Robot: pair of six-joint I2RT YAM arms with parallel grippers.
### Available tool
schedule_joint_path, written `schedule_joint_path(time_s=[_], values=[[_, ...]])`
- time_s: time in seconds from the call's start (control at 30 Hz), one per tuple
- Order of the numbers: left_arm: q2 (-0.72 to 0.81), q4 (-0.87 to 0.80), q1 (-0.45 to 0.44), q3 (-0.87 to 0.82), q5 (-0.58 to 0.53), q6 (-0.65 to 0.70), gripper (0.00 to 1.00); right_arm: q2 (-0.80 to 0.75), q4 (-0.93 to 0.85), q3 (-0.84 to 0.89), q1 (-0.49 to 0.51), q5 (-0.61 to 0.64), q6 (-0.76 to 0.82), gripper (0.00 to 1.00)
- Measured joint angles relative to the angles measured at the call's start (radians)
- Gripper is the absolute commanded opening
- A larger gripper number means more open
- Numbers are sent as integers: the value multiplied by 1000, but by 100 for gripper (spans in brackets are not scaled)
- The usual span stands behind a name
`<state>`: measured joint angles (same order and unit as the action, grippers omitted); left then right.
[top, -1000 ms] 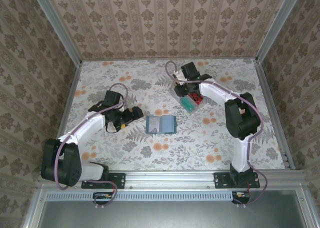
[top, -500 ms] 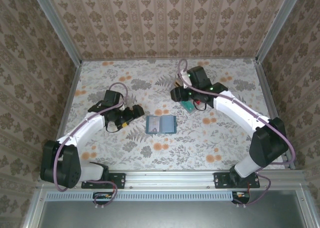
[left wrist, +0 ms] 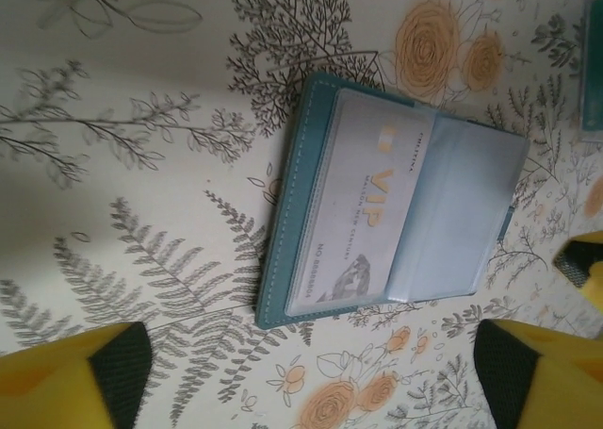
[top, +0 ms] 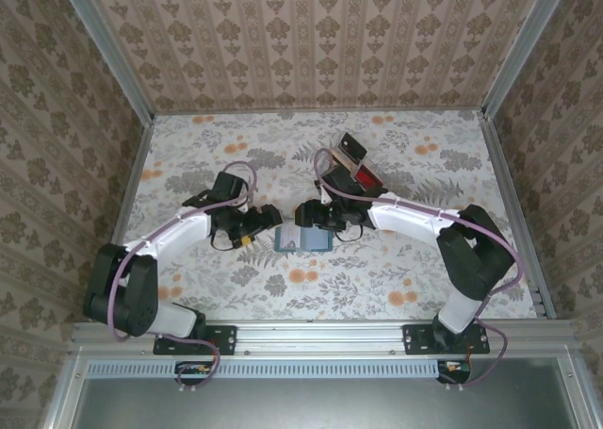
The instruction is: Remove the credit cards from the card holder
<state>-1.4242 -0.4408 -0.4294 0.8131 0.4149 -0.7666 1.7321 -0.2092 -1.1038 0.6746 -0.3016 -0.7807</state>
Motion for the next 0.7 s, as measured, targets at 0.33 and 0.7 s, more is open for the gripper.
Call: schedule_joint_path(time_s=[0.33,0.7], values=[[-87,29,-35,67,0,9,50,134,87,-2,4,-66,-136,38],[-191,49,-74,110,3,20,33,169,89,-2,4,-74,-171,28]])
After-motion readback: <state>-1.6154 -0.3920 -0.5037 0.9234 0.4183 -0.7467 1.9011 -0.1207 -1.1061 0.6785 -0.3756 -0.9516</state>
